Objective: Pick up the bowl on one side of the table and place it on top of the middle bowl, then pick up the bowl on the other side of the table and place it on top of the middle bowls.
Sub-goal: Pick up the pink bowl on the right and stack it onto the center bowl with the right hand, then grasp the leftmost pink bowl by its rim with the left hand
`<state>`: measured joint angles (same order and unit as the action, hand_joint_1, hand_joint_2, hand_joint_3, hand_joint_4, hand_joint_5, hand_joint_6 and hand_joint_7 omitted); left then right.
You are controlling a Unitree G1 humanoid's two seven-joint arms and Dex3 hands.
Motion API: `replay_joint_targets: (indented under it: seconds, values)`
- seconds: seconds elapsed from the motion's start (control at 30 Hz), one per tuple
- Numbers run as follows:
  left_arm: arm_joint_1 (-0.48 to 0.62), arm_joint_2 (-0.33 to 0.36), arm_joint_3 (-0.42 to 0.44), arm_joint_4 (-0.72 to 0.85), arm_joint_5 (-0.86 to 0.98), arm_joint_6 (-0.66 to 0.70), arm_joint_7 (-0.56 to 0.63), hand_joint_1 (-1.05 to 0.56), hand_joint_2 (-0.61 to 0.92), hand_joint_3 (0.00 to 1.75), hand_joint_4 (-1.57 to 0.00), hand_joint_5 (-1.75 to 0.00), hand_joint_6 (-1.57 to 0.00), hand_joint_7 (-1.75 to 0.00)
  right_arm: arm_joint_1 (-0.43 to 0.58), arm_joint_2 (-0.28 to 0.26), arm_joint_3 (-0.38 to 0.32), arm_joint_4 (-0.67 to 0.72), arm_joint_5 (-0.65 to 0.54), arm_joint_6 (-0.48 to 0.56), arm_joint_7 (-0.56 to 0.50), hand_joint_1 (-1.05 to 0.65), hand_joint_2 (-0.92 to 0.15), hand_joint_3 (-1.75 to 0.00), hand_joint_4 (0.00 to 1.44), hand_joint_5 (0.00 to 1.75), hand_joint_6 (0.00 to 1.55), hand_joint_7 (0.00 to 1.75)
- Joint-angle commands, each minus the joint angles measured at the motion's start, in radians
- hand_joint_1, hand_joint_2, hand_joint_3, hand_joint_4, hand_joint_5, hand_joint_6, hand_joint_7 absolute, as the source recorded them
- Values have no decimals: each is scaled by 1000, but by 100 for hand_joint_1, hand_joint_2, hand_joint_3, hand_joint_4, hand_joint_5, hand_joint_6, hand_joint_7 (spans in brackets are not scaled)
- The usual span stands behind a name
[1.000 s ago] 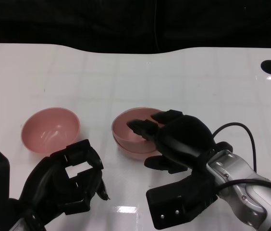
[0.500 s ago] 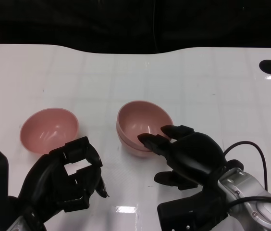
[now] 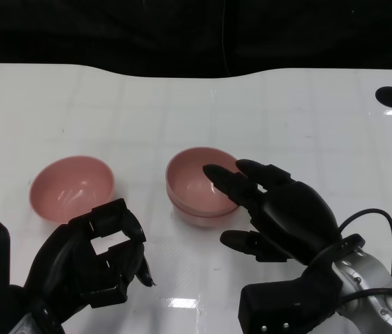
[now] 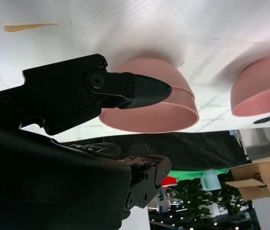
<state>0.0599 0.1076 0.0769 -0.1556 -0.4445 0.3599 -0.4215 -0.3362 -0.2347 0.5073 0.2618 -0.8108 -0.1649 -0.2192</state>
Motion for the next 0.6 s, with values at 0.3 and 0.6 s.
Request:
replay_joint_targets:
  seconds: [0.3,0.6]
  values:
    - [5,10,10,2,-4,-25,-9,-25,38,129,-76,-171,-76,-149,125,-74,-100,-151,107,-106,19,-53,-92,-33,43,24,37,13]
    - [10,-11,28,-23,-10,-27,26,-27,38,130,-77,-167,-76,-143,258,-96,-214,-232,297,-263,45,-33,-92,-12,58,97,76,26]
